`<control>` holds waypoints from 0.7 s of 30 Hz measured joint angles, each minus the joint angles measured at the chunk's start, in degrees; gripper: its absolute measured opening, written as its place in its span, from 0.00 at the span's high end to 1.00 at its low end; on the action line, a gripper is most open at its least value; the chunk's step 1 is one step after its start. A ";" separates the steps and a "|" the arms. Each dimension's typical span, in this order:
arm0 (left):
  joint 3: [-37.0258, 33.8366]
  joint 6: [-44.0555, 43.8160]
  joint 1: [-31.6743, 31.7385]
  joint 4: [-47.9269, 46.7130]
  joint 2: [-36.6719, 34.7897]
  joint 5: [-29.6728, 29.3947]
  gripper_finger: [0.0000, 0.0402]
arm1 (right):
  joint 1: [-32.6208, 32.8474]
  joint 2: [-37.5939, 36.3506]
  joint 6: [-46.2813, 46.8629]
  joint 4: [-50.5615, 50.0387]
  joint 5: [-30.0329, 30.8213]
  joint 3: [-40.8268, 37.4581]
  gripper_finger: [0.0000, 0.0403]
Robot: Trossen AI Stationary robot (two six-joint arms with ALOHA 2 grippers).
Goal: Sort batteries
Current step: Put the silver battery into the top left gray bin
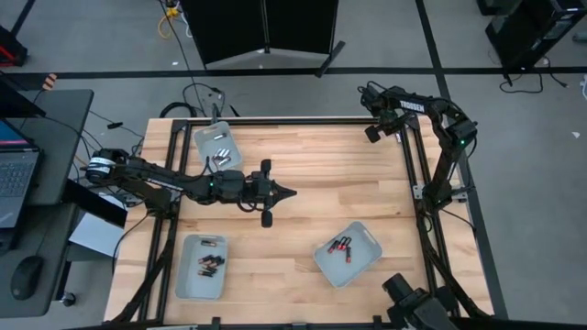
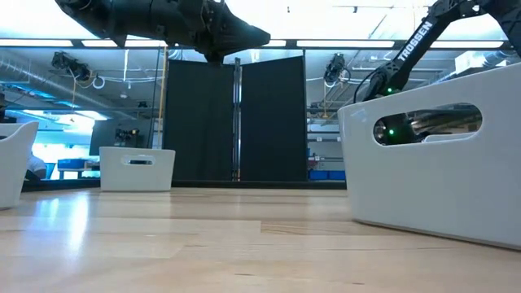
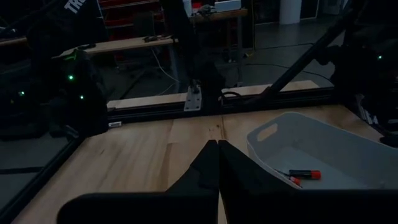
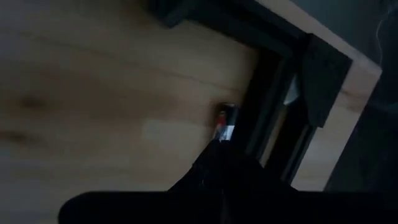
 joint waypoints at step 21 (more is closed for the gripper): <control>0.00 3.35 0.00 -0.02 0.00 0.02 0.99 | 2.19 12.74 -41.36 -16.60 5.86 11.79 0.99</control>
